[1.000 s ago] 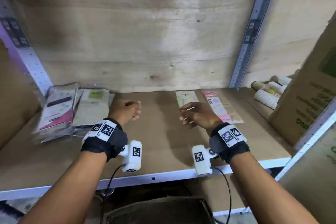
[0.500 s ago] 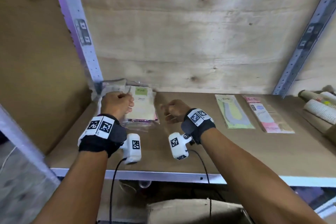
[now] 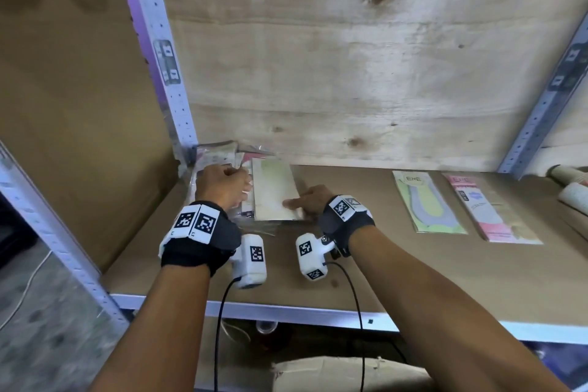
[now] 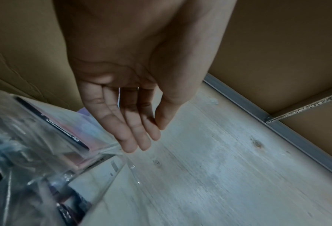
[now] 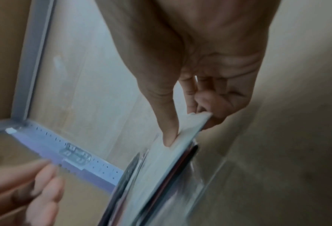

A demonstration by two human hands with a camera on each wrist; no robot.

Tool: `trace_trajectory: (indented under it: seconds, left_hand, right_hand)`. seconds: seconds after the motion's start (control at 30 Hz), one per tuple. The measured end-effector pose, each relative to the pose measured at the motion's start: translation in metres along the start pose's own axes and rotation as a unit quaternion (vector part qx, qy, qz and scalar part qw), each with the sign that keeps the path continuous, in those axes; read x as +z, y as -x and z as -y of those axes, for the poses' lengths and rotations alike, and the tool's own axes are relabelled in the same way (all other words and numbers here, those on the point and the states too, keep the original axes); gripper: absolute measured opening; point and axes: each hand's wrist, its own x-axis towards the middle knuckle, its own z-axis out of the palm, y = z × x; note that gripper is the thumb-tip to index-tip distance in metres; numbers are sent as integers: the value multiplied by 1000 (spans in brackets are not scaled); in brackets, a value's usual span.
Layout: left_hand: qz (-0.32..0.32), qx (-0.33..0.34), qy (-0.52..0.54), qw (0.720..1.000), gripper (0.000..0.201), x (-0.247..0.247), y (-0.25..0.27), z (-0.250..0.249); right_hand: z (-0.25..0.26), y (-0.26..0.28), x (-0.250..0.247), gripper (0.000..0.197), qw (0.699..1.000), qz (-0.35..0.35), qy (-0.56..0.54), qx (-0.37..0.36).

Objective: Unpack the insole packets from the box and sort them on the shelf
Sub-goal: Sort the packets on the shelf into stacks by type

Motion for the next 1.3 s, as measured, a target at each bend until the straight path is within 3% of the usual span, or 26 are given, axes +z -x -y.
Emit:
trace_trajectory:
  seconds: [0.13,0.27,0.37,0.47,0.6,0.7,0.77,0.9,1.0,1.13,1.23,1.3]
  left_hand:
    - [16,-8,12,1000,16,15,0,0]
    - [80,-17,11,997,11,47,16,-5]
    - [163,-76,88,980,32,68,37,-14]
    - [238,-102,119,958,52,91,54,-23]
    - [292,-134,218,922,62,118,65,-33]
    - [297,-157,313,888,77,130,64,-36]
    - [284,-153,330,887,66,136,62,-36]
    - [216,-114,293,924,23,151,56,-24]
    - [205,-115,258,937,6,157,52,-16]
    - [243,-112,238,934,17,167,50,-11]
    - [285,-108,228,925,38,174,54,-8]
    - [294,-110,230,921,40,178,55,-6]
  right_hand:
    - [-24,25,-24,21,992,1,-126,-5]
    - [-52,65,-59,36,977,-12,-215,-9]
    - [-66,91,-82,35,974,-27,-223,-16]
    - [-73,116,-107,31,982,-69,-167,-63]
    - [-75,145,-132,19,975,-107,-54,-187]
    - [-76,158,-139,34,950,-145,118,-252]
    - [-77,162,-139,42,927,-138,199,-286]
    - [-89,165,-141,70,950,-57,214,-222]
    - [-102,162,-146,75,976,-33,56,-208]
    - [-128,147,-156,44,968,-176,-43,-175]
    - [-139,137,-164,32,974,-107,-163,-116]
    - [-143,134,-170,34,983,-43,-152,-90]
